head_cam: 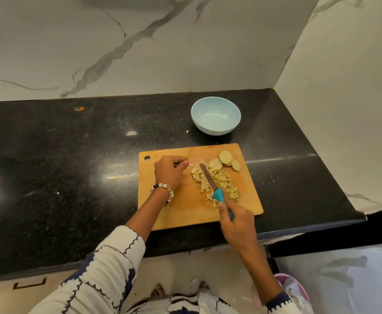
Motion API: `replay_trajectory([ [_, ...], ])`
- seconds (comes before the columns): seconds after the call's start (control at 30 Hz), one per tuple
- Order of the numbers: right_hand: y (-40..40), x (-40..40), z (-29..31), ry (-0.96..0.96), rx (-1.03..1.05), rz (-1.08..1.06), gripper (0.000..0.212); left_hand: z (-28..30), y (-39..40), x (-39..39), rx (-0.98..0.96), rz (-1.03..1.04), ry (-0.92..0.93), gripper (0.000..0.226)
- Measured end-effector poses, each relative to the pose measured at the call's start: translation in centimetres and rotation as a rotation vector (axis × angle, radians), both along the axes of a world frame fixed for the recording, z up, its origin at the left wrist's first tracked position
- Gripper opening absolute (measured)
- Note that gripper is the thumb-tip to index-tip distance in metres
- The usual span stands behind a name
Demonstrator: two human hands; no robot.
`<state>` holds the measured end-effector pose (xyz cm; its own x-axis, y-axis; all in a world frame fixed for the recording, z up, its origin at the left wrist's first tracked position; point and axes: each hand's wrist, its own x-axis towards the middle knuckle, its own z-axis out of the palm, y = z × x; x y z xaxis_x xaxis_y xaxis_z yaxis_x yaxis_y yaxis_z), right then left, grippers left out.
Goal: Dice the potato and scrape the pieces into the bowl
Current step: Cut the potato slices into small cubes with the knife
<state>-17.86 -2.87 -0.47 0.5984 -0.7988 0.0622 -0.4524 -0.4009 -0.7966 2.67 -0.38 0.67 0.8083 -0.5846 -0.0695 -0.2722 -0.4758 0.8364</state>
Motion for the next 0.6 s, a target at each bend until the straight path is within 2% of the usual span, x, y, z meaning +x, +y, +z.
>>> replay_trajectory([
  [0.13, -3.0, -1.8, 1.0, -0.108, 0.159, -0.109, 0.030, 0.7, -5.1, -0.6, 0.100, -0.188, -0.113, 0.024],
  [0.3, -4.9, -2.9, 0.7, -0.118, 0.216, -0.202, 0.031, 0.3, -10.2, -1.5, 0.576, -0.449, -0.347, 0.048],
  [0.37, -5.3, -3.0, 0.4, -0.124, 0.224, -0.220, 0.031, 0.4, -11.0, -2.1, 0.668, -0.469, -0.436, 0.051],
  [0.47, -5.6, -3.1, 0.2, -0.126, 0.228, -0.213, 0.027, 0.3, -11.6, -2.1, 0.712, -0.445, -0.359, 0.059],
  [0.6, -5.8, -2.6, 0.6, -0.150, 0.249, -0.182, 0.018, 0.8, -11.4, -1.5, 0.648, -0.444, -0.194, 0.064],
])
